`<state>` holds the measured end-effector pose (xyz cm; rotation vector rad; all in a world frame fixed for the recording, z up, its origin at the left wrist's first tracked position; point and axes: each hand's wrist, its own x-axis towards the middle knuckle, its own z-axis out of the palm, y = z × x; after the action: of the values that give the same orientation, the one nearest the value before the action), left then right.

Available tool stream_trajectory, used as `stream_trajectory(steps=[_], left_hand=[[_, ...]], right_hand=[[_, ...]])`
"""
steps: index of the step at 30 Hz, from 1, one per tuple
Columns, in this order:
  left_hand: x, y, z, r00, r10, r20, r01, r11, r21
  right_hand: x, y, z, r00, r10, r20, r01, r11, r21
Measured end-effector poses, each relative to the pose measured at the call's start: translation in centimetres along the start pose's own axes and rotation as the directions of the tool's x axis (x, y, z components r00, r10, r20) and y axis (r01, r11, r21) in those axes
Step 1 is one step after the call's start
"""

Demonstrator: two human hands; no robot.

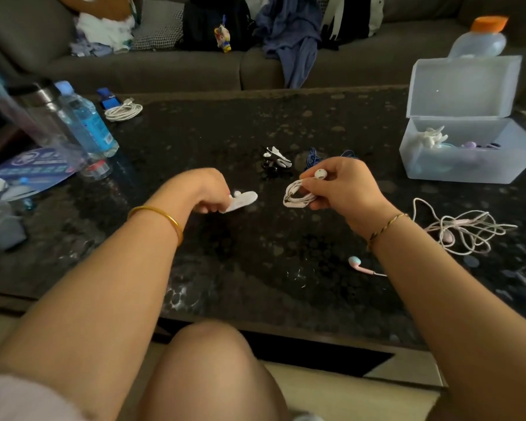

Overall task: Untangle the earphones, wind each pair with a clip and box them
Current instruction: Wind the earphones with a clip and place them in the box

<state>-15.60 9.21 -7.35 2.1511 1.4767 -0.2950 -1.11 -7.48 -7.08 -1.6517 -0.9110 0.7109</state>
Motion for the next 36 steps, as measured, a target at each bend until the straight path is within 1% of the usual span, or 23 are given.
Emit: stream_trajectory(steps=[2,3,4,6,8,11,13,15,18,19,23,28,31,33,34,36], left_hand=[[-2.1,0.1,0.0,0.988,0.01,0.156,-0.002,0.999,-0.054],[-2.9,0.2,0.1,0.982,0.033,0.187,-0.02,0.997,-0.071],[-3.1,0.2,0.2,0.983,0.066,0.173,-0.056,0.996,-0.063],[-3.3,0.2,0.7,0.985,0.146,0.093,-0.146,0.989,0.001],[-3.7,0.7,1.8,0.972,0.222,0.076,-0.225,0.974,0.033],[-4.1,1.3,3.2,0.961,0.277,0.02,-0.278,0.96,0.042],[-4.1,1.7,3.5,0.962,0.27,-0.023,-0.269,0.962,0.044],[-4.1,2.0,3.8,0.972,0.219,-0.082,-0.216,0.975,0.045],[-4.3,2.7,4.7,0.974,0.16,-0.158,-0.141,0.982,0.126],[-4.3,2.9,4.9,0.976,0.145,-0.162,-0.123,0.983,0.138],[-4.2,4.0,4.9,0.991,0.07,-0.116,-0.061,0.995,0.076],[-4.2,4.6,5.1,0.986,0.108,-0.126,-0.095,0.99,0.102],[-4.4,4.8,5.5,0.971,0.155,-0.184,-0.133,0.983,0.128],[-4.5,5.0,5.8,0.964,0.168,-0.207,-0.153,0.984,0.088],[-4.6,5.3,6.0,0.964,0.162,-0.21,-0.161,0.987,0.023],[-4.8,6.3,5.8,0.968,0.146,-0.204,-0.189,0.959,-0.209]], right_hand=[[-0.5,-0.1,0.0,1.0,0.001,0.008,-0.001,1.0,0.0],[-0.9,-0.1,-0.1,1.0,-0.001,0.011,0.001,1.0,0.0],[-1.1,-0.1,-0.2,1.0,-0.004,0.012,0.004,1.0,0.0],[-1.7,-0.2,-0.6,1.0,-0.008,0.016,0.008,1.0,-0.005],[-2.1,-0.4,-1.2,1.0,-0.014,0.011,0.014,1.0,-0.01],[-2.2,-0.7,-1.9,1.0,-0.018,0.013,0.018,1.0,-0.013],[-2.2,-0.7,-2.1,1.0,-0.02,0.012,0.02,1.0,-0.012],[-2.3,-0.8,-2.2,1.0,-0.025,0.01,0.025,1.0,-0.002],[-2.3,-0.9,-2.4,0.999,-0.034,-0.001,0.034,0.999,0.002],[-2.4,-0.9,-2.5,0.999,-0.039,-0.006,0.039,0.999,-0.002],[-2.5,-1.1,-3.1,0.999,-0.044,-0.014,0.044,0.999,-0.015],[-2.5,-1.2,-3.8,0.999,-0.039,-0.006,0.039,0.999,-0.037],[-2.5,-1.3,-4.0,0.999,-0.038,-0.013,0.037,0.998,-0.042],[-2.5,-1.3,-3.9,0.999,-0.039,-0.016,0.038,0.998,-0.042],[-2.6,-1.3,-4.1,0.999,-0.043,-0.025,0.042,0.998,-0.044],[-2.6,-1.4,-4.3,0.998,-0.052,-0.044,0.05,0.998,-0.046]])
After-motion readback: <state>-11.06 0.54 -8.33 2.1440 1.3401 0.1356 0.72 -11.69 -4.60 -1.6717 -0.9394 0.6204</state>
